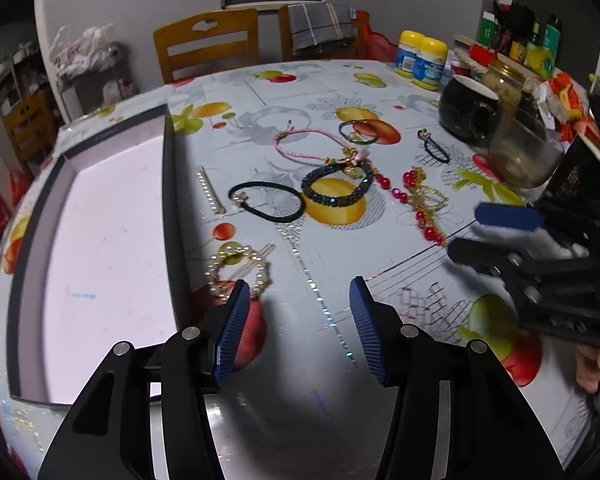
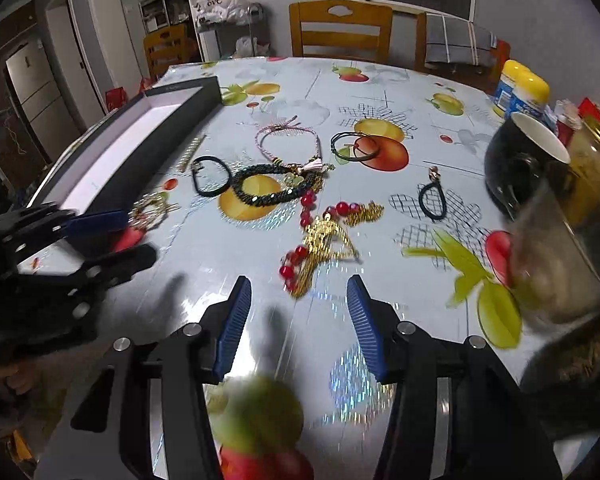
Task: Organize jewelry
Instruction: 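Grasp the gold-and-red pendant chain with the right gripper while the left gripper grasps the pearl clip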
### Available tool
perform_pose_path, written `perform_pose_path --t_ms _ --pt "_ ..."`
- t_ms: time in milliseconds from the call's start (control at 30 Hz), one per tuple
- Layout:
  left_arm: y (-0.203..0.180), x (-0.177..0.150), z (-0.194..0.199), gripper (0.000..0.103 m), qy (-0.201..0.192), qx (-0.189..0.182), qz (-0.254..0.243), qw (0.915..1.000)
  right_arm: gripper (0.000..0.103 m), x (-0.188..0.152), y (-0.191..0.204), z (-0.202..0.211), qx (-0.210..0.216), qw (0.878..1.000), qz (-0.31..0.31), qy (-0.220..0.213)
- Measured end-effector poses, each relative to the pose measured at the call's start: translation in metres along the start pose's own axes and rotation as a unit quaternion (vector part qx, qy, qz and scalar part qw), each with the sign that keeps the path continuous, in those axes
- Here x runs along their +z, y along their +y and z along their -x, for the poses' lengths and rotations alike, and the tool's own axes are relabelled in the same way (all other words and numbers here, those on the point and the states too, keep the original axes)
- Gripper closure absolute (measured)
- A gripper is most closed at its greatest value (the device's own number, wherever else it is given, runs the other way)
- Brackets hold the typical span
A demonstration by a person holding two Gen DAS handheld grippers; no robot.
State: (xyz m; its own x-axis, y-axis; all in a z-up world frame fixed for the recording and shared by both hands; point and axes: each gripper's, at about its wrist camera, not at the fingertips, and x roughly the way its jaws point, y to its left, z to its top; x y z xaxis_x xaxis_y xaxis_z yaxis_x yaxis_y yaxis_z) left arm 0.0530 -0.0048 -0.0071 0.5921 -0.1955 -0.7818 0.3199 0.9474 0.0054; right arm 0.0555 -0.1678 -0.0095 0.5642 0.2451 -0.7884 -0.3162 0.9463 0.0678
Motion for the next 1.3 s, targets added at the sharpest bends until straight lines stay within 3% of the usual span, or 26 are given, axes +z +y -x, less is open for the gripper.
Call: perform_pose_path --t_ms 267,400,533,700,767,800,833,1067,1300 --pt "-0.004 0.0 -0.004 0.048 0.007 -0.007 -0.011 0.9999 0.053 0.025 -0.015 -0.032 -0.008 1.0 -0.015 0.013" --pt "-0.011 0.003 -0.014 0.048 0.013 0.018 -0.027 0.9994 0.055 0.027 -0.015 -0.04 -0.014 1.0 -0.009 0.013" --pt "-0.009 0.01 -0.021 0.048 0.015 0.044 -0.027 0.9986 0.066 0.026 -0.016 -0.04 -0.017 1.0 -0.008 0.005" --pt "-0.009 0.009 -0.026 0.072 0.011 0.067 -0.029 0.9972 0.068 0.02 -0.014 -0.037 -0.013 1.0 -0.003 -0.006" --pt "-0.002 0.009 -0.023 0.087 0.006 0.073 -0.02 0.9971 0.068 0.019 -0.014 -0.035 -0.009 1.0 -0.007 -0.007" --pt "0.001 0.009 -0.022 0.096 0.005 0.069 -0.014 0.9975 0.068 0.018 -0.014 -0.034 -0.007 1.0 -0.01 -0.008" --pt "0.005 0.01 -0.021 0.098 0.005 0.061 -0.004 0.9981 0.068 0.018 -0.014 -0.034 -0.005 1.0 -0.013 -0.008" --pt "0.003 0.005 -0.002 0.098 -0.024 0.008 0.015 0.9996 0.068 0.014 -0.021 -0.022 0.014 0.999 -0.038 -0.026" --pt "-0.006 0.013 0.015 0.098 -0.043 -0.014 0.009 0.9989 0.068 0.015 -0.028 -0.004 0.022 0.997 -0.052 -0.049"
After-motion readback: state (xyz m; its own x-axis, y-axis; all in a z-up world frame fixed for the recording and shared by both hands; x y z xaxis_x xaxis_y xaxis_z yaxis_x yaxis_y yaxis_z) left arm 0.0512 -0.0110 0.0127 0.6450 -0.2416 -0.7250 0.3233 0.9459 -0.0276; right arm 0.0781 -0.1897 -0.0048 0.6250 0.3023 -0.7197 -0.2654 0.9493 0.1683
